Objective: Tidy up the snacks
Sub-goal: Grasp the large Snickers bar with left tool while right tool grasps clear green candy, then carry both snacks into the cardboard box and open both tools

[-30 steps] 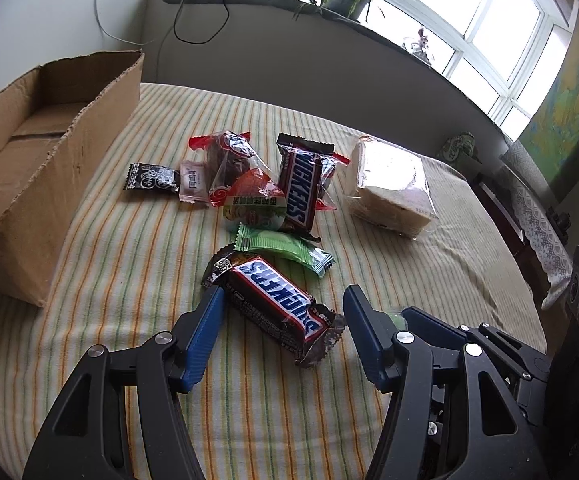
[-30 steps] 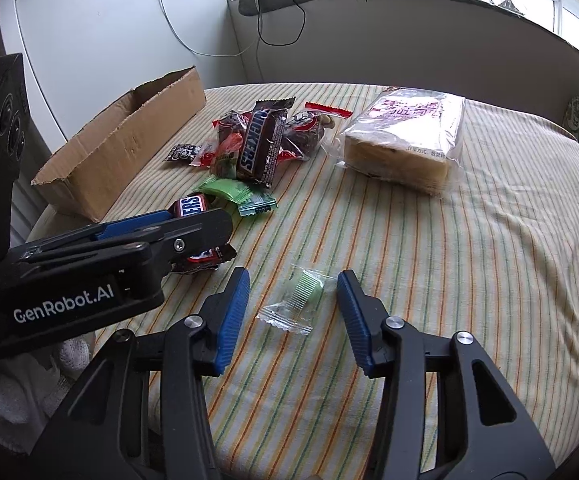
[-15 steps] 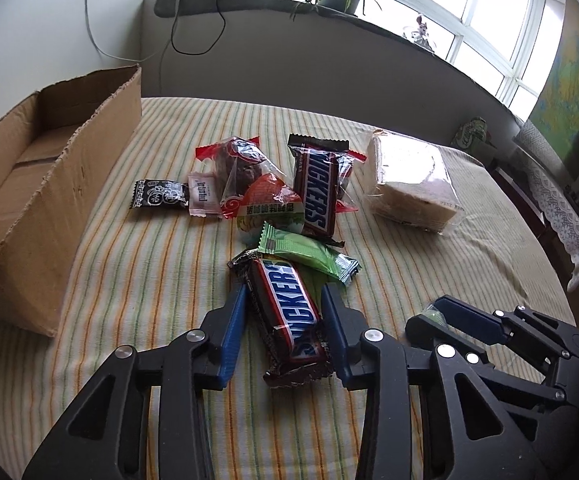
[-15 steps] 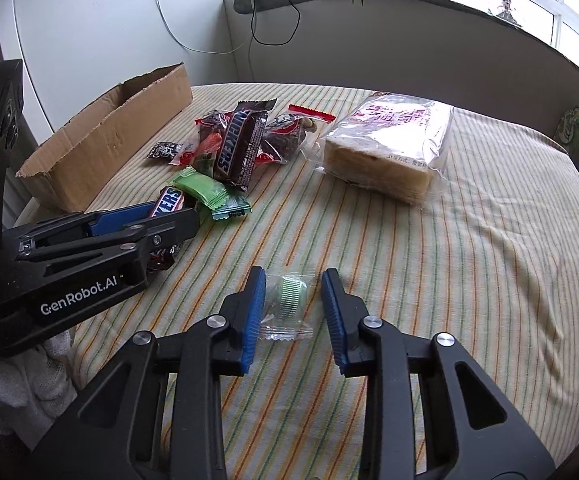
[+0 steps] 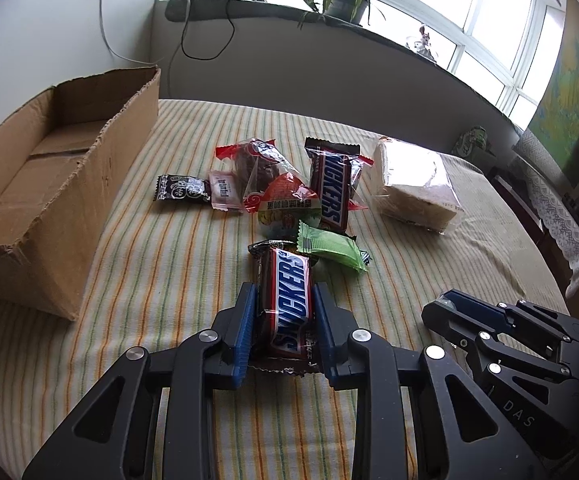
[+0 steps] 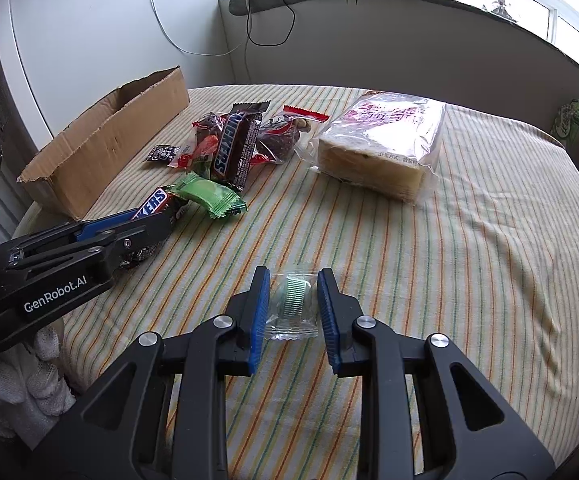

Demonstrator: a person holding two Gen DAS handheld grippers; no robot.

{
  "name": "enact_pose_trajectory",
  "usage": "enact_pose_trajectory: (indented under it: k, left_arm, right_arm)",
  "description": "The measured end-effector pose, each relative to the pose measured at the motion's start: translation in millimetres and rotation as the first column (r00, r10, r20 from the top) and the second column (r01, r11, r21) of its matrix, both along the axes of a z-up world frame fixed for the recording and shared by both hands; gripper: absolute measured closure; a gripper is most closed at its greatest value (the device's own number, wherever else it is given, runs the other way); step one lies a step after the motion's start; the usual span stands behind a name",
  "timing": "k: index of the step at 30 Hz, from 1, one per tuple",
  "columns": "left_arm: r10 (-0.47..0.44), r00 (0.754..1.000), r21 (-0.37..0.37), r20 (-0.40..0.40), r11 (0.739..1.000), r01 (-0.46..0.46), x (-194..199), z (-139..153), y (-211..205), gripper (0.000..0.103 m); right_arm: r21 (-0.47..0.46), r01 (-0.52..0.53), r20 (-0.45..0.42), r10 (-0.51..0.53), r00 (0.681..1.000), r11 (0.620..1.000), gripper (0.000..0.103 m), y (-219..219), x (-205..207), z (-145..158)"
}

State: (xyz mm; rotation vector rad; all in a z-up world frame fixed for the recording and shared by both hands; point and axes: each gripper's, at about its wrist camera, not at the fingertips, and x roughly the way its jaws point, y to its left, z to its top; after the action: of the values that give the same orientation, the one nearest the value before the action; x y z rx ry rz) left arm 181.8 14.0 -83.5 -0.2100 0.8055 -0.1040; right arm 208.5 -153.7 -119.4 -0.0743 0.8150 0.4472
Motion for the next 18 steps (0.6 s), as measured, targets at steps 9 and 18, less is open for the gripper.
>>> enact_pose_trajectory:
  k: [9,18]
  left_arm:
    - [0.031,0.999,-0.026,0.026,0.999,-0.031,-10,7,11,0.076]
    - [0.042,0.996,-0.024,0.079,0.999,-0.040,-16,27,19,0.076]
  right_arm:
    - [0.011,0.003,0.015,-0.003,1.000,1.000,0.078,0,-3,6]
    - [0.011,-0.016,0.042,0.015,0.999,1.000,0.078,14,-1,21]
